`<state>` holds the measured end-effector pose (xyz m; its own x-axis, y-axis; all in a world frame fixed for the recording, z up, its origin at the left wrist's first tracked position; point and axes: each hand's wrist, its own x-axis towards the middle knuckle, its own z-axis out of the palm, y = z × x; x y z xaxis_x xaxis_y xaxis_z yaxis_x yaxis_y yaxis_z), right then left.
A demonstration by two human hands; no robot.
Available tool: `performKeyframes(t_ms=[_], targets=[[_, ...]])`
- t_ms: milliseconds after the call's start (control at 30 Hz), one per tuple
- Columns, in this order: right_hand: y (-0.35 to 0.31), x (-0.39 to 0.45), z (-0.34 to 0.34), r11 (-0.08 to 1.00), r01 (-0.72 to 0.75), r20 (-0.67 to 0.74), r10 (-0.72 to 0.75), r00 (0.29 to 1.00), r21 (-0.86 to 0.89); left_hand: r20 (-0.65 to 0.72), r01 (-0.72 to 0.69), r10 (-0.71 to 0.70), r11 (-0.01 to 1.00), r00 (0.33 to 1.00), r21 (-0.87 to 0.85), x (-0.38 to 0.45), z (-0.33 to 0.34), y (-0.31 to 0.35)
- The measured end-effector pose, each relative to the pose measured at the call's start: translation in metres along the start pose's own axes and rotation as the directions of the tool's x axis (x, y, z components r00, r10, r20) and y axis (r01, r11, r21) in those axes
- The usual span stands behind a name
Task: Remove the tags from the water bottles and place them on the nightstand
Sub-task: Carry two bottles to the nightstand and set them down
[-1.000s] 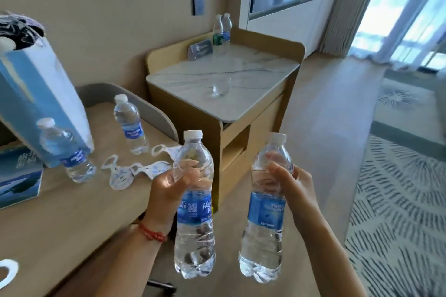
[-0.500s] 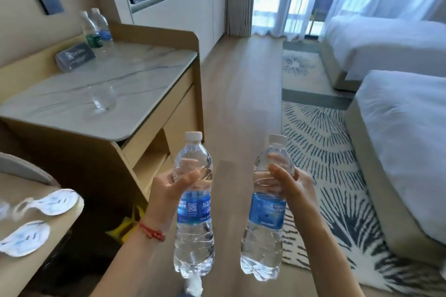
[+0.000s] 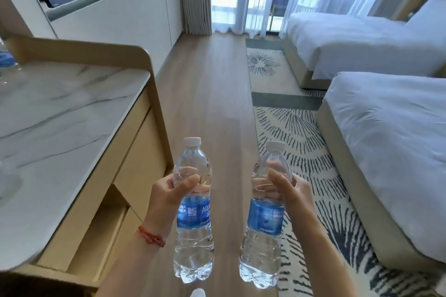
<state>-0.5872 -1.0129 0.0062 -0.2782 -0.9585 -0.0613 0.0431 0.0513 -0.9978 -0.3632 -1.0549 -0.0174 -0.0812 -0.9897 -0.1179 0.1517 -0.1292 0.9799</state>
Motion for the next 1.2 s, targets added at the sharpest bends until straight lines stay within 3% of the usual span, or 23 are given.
performKeyframes(t_ms=[367,833,1200], targets=[[-0.002,0.198,0.025,0.998,-0.048,0.001,0.048,0.999,-0.033,0.037,0.042,-0.041,0.999,0.998,-0.005,0.208,0.016,0.012],[-0.03,0.497,-0.003,0.999,-0.03,0.03,0.03,0.999,-0.025,-0.027,0.024,-0.024,0.999,0.999,0.028,0.48,0.113,0.038],[-0.02,0.722,0.017,0.998,-0.049,-0.012,0.048,0.999,-0.05,0.037,0.047,-0.048,0.999,0.998,0.011,0.717,0.146,0.043]])
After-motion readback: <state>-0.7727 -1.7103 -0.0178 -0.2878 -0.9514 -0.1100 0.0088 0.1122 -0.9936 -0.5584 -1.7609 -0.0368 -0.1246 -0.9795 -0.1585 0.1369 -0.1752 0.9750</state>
